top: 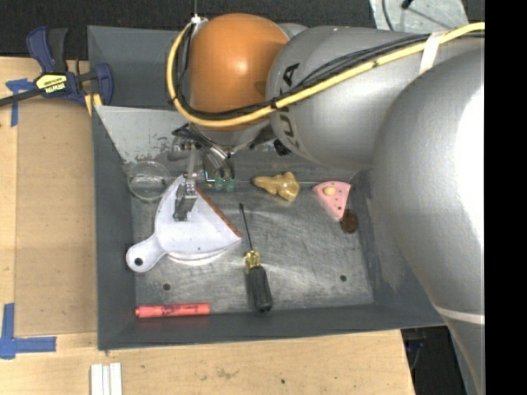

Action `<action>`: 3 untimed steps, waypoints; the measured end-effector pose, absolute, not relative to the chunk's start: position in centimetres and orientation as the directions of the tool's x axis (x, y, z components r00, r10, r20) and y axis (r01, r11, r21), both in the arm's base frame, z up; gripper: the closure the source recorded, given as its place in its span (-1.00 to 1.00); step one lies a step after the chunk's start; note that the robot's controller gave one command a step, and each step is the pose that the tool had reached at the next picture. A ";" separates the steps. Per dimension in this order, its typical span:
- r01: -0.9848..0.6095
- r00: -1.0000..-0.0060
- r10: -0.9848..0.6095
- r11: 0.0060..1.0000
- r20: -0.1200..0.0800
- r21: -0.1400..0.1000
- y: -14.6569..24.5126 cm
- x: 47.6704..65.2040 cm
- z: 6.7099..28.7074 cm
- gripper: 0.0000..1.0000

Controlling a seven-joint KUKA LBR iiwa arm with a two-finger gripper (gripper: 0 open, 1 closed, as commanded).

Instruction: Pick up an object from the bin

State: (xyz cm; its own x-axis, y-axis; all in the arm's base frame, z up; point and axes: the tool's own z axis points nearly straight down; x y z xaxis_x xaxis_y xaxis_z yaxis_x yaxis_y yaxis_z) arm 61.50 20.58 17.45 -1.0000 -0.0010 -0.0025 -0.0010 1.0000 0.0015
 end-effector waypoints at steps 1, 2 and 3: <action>0.082 -0.997 0.082 0.997 -0.009 0.004 20.7 62.0 15.4 -1.00; 0.163 -0.987 0.163 0.987 -0.007 0.004 21.7 62.5 9.4 -1.00; 0.156 -0.988 0.156 0.988 -0.004 -0.002 22.0 63.0 7.1 -1.00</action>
Offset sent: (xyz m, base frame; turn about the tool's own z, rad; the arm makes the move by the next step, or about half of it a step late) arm 0.0103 0.0156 -0.1045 0.1580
